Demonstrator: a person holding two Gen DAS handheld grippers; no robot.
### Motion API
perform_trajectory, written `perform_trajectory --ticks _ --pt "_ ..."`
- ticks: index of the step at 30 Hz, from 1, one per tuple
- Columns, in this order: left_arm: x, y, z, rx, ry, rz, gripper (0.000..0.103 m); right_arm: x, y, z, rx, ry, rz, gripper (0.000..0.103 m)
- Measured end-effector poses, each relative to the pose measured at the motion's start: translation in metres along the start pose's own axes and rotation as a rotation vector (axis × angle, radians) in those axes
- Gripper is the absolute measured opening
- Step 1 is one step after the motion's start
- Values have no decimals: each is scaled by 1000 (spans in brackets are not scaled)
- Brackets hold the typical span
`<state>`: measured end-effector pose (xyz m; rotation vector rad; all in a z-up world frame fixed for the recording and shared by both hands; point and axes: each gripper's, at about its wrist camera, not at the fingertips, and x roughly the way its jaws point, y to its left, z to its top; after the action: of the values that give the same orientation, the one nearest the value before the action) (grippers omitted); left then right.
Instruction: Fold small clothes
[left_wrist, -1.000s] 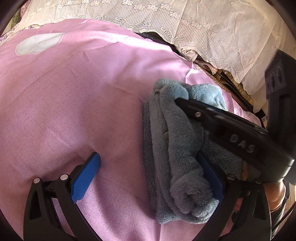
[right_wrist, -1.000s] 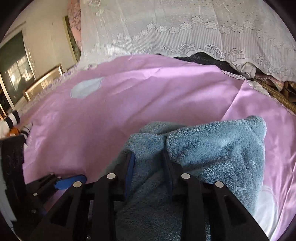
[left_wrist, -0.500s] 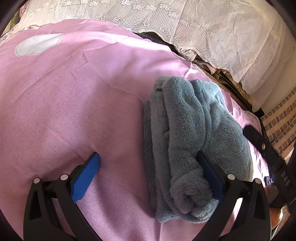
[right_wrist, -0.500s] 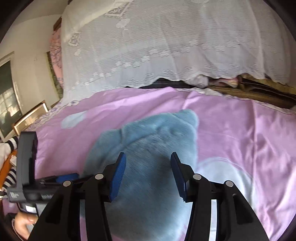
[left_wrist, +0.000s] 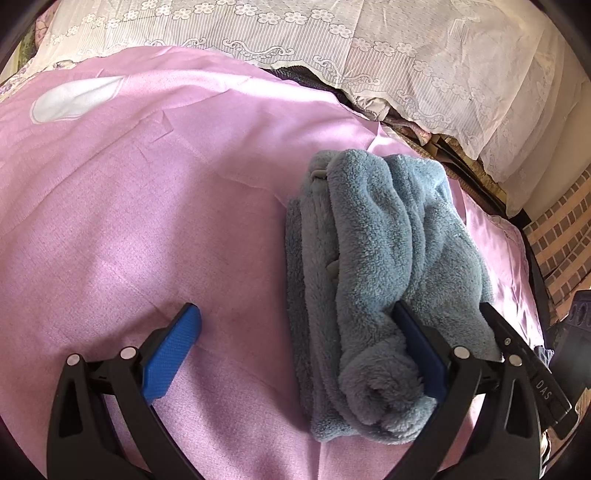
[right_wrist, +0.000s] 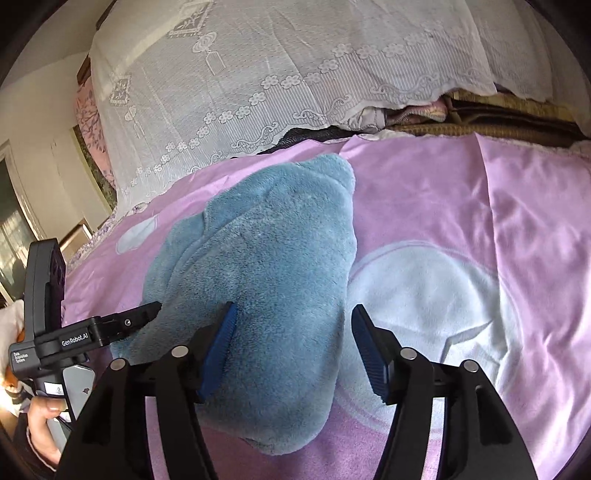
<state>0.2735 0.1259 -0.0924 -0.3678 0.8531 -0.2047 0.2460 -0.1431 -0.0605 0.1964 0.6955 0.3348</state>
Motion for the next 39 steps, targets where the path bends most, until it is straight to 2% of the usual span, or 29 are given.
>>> perform_trajectory --ticks 2,4,6,8,10,11,12,13,14,19,21,25,28,32,36,39 --pt "-1 0 0 1 1 -3 99 0 -5 -1 31 7 16 76" --pt "-1 3 2 -15 10 -31 99 0 -13 -2 84 8 36 82" --pt "-3 7 4 -47 25 -88 99 -1 -22 0 139 21 81 83" --pt "-6 11 6 -80 48 -217 99 -3 -28 4 179 33 123 84" --pt "-1 6 5 -86 121 -393 99 -2 -34 5 220 49 174 85" --pt "3 2 3 -75 151 -430 99 1 -36 6 242 65 202 85" --pt "8 -5 0 -47 176 -426 99 4 -38 6 263 82 231 86" --pt "13 -13 -4 11 175 -353 99 9 -41 6 288 104 264 87" --pt "15 -16 -6 40 160 -332 99 15 -42 6 312 127 289 88" --pt "23 6 -1 -104 166 -432 99 41 -51 7 426 178 373 92" --pt "29 10 1 -132 153 -452 99 48 -50 10 437 180 385 92" --pt "35 3 4 -104 125 -447 99 60 -37 14 390 182 373 92" --pt "36 -3 6 -81 101 -436 99 61 -26 12 329 150 341 77" --pt "27 -12 4 -28 52 -418 87 53 -17 12 268 107 312 65" --pt "10 -16 3 1 -6 -412 76 37 1 15 175 49 282 62" --pt "-13 -20 0 31 -55 -403 75 15 15 17 121 -2 286 62"
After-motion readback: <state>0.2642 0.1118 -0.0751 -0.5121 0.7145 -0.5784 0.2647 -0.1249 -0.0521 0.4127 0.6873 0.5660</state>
